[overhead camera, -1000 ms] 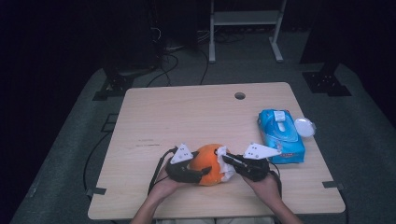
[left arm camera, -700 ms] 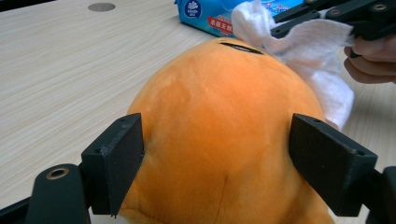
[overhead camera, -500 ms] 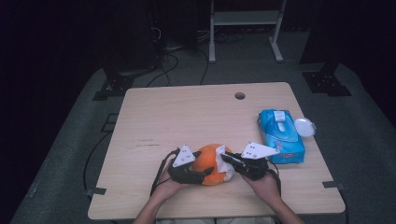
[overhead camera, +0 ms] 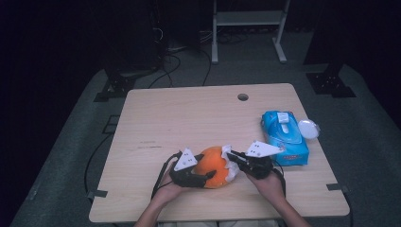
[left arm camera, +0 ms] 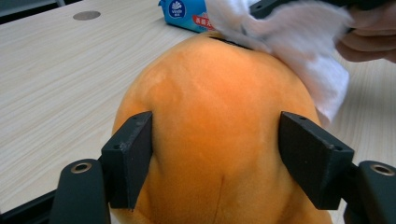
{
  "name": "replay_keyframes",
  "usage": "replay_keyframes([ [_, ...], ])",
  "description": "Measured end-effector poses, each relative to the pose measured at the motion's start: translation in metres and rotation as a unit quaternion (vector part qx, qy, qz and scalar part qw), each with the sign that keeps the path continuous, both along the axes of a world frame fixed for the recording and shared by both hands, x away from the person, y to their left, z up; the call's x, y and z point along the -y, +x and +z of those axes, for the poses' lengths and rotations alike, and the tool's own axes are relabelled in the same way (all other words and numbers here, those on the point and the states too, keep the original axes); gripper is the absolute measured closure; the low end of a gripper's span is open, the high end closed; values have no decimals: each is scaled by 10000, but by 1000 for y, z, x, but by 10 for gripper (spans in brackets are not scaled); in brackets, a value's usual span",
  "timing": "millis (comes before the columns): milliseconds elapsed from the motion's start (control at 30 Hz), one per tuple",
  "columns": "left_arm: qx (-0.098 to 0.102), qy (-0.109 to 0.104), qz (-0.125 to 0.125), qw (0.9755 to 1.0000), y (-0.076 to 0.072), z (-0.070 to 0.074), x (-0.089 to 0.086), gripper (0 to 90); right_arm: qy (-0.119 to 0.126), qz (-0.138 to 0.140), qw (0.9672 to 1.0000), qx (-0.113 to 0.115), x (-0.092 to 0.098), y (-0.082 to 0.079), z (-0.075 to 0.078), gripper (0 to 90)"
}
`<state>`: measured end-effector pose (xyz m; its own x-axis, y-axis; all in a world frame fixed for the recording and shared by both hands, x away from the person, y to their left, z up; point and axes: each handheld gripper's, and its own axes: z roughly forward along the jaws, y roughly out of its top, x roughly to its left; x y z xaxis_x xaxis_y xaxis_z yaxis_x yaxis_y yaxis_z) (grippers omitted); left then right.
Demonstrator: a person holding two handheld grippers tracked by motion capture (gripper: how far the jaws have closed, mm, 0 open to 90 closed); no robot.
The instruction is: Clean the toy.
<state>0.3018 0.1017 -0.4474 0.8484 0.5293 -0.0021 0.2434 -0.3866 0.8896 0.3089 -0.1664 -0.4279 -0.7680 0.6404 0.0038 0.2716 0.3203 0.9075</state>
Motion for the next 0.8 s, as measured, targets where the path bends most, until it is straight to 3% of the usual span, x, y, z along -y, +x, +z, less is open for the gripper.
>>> replay_keyframes([
  [133,11,7,-39,10000,0,0,0,288,72,-310,9991,-282,17,8,-10,837],
  [200,40,51,-70,10000,0,1,0,288,139,-272,9989,-349,19,7,-11,836],
  [267,44,57,-98,9999,1,1,0,287,257,-147,9992,-275,15,4,-6,836],
  [400,-11,-20,-63,10000,2,2,-2,267,149,-31,9998,-129,6,-1,0,837],
  [467,-99,-111,5,9999,2,7,-4,208,128,-95,9995,-256,10,3,-7,837],
  [600,-96,-182,71,9998,-1,13,-11,193,201,-237,9984,-482,20,7,-14,837],
  [733,-84,162,3,9998,0,5,-7,248,153,-99,9995,-272,11,-3,-5,836],
  [800,-7,113,-65,9999,0,5,-4,269,177,133,9997,-94,1,-9,3,836],
])
